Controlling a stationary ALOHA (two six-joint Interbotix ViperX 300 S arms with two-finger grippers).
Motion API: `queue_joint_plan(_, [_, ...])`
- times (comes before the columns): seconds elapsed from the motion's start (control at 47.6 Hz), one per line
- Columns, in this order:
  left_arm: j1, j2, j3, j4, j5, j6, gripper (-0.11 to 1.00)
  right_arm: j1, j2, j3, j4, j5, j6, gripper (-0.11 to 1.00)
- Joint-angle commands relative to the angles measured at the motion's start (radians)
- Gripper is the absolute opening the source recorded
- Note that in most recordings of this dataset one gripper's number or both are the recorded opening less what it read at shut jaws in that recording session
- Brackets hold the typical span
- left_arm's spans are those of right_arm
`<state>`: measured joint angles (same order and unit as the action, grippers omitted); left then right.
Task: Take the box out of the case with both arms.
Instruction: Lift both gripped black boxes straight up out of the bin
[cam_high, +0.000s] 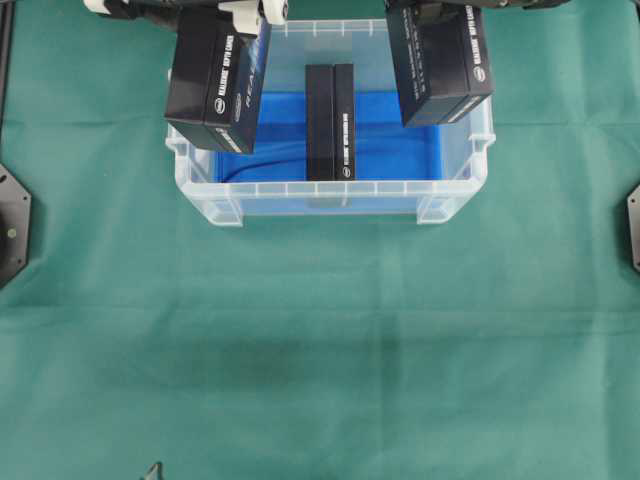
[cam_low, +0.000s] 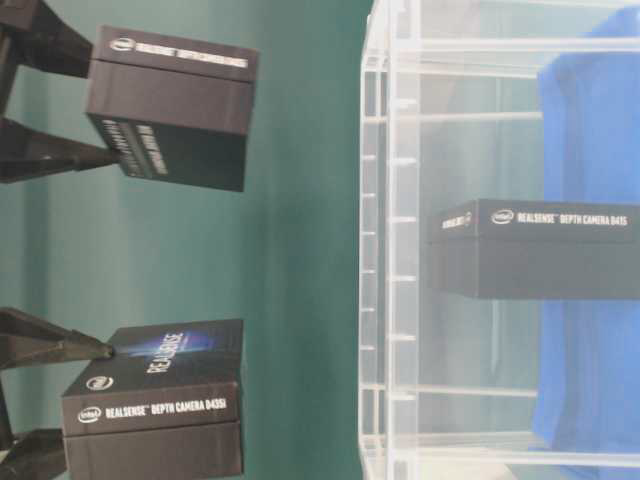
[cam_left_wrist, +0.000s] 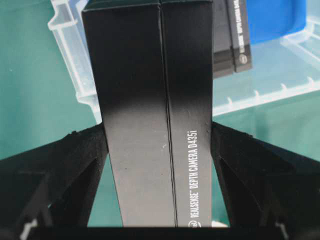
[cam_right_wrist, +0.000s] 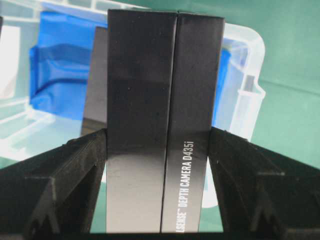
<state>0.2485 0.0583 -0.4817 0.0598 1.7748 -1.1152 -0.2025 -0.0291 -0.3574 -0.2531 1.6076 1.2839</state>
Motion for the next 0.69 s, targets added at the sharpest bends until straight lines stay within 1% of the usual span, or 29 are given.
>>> queue_joint_plan(0.0, [0.002,-0.005,-0.040,0.005,0.002,0.008,0.63,0.005,-0.011,-0.043,-0.006,0.005,-0.005,0.65])
queue_joint_plan(0.672, [0.002,-0.003,-0.043,0.008,0.003,0.014,0.63,0.005,0.000,-0.054,-0.006,0.025,-0.005,0.65])
